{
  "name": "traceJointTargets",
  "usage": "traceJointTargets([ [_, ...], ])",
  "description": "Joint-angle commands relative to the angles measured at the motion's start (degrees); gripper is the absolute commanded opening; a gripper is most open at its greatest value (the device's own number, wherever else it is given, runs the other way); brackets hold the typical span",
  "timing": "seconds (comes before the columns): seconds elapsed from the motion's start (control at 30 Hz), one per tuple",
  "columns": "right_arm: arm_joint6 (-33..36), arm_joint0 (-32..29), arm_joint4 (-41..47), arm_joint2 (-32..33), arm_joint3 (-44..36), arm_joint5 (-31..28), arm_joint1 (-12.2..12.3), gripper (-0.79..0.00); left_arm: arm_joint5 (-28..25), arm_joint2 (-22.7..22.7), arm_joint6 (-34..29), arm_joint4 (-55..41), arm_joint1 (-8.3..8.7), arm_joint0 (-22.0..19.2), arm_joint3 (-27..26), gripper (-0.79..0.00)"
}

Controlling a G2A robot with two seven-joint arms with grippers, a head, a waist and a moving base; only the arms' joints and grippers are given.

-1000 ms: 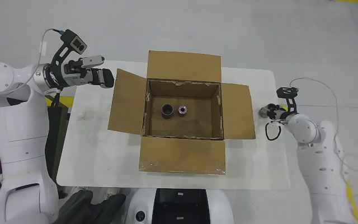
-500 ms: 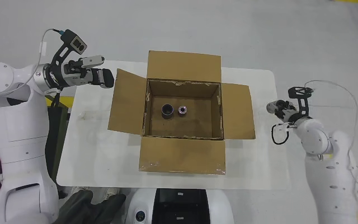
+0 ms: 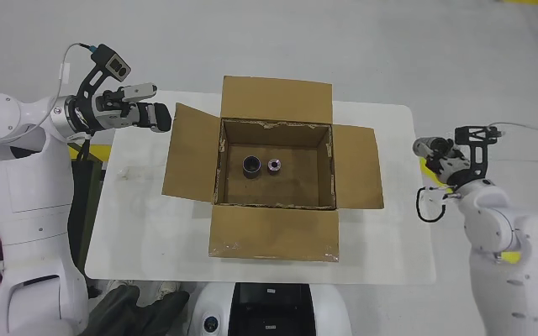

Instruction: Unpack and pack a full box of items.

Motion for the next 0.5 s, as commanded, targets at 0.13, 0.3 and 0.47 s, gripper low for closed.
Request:
traceJointTargets([
  [0.13, -1.2, -1.79, -0.12, -0.37, -4.88, 0.28, -0.06, -0.785, 0.0, 0.0, 0.0, 0.0, 0.0, 0.0, 0.0, 0.0],
  [0.3, -1.38, -2.36, -0.58, -2.17, -7.61, -0.79, -0.1, -0.785, 0.0, 0.0, 0.0, 0.0, 0.0, 0.0, 0.0, 0.0],
  [0.47, -1.59, -2.01, -2.39, -5.21, -9.8, -1.84, -0.15, -0.785, 0.0, 0.0, 0.0, 0.0, 0.0, 0.0, 0.0, 0.0],
])
